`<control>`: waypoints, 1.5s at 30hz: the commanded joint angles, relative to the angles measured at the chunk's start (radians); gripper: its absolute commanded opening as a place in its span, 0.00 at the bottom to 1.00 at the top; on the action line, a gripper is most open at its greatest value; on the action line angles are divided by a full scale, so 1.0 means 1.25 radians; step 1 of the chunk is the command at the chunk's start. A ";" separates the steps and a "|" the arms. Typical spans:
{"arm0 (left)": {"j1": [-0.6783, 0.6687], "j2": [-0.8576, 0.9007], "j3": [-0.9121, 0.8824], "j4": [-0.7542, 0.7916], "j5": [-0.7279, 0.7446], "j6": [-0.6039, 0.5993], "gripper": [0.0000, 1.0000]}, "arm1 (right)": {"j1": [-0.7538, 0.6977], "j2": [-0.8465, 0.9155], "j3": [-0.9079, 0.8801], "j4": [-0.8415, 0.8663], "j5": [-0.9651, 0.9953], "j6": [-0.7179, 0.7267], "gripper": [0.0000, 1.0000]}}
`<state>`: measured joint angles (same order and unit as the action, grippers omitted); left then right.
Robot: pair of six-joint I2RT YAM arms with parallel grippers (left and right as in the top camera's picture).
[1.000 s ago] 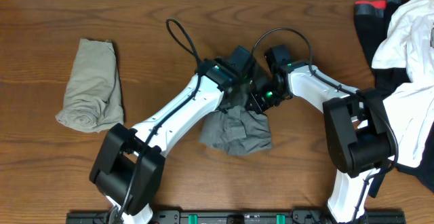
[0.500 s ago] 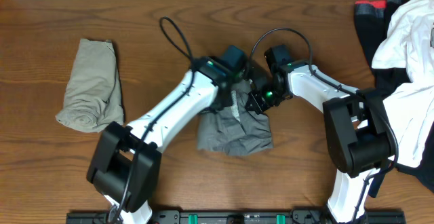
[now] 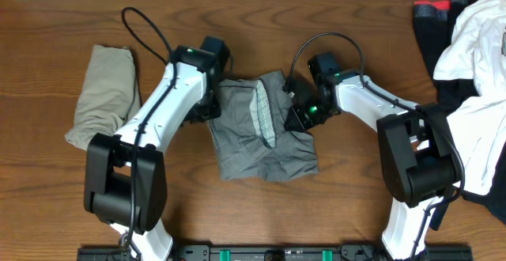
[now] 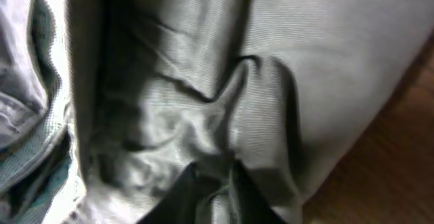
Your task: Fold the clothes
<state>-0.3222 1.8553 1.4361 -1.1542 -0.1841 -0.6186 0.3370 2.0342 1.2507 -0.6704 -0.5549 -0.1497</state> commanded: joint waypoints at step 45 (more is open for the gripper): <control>-0.314 0.009 -0.076 0.105 0.168 0.408 0.71 | -0.009 0.013 -0.003 -0.010 0.055 -0.009 0.45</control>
<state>-0.6952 1.8572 1.3510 -1.0206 0.0437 -0.1078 0.3370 2.0312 1.2537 -0.6807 -0.6071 -0.1505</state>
